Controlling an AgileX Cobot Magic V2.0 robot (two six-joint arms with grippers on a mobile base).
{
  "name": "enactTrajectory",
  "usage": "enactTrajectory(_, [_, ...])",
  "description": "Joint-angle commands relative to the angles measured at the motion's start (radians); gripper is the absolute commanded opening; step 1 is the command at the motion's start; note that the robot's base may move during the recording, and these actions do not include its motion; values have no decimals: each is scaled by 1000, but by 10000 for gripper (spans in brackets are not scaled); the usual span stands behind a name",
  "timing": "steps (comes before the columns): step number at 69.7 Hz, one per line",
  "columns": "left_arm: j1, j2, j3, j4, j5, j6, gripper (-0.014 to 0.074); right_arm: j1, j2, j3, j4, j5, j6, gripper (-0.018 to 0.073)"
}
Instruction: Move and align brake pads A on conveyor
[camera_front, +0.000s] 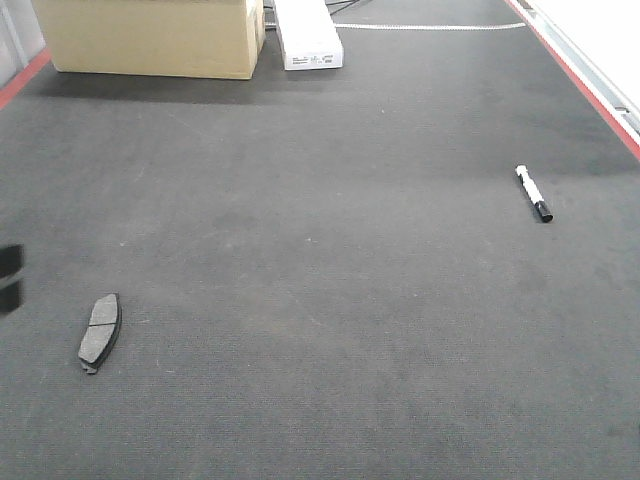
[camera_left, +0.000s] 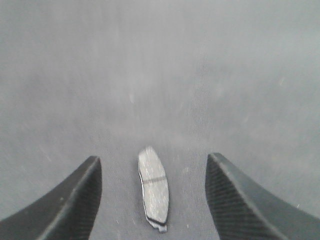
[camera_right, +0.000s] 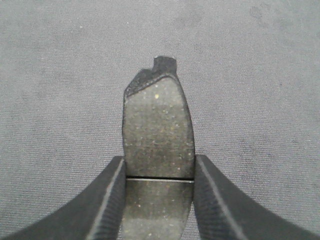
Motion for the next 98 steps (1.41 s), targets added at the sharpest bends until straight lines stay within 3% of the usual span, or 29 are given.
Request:
enactTrajectory(1, [-2,-106,38,-3,-96,2,449,-3,-2,-29,-6,-67,0,8])
enactTrajectory(12, [-2,-274,137,24,-122,28,449,-3,-2,-29,-6,-67,0,8])
enactTrajectory(32, [-2,-482,280,75,-274,29,449,-3,-2,-29,-6,-67,0,8])
enactTrajectory(98, [-2,-491,288,74,-277,29,449,-3,-2,-29,-6,-67,0,8])
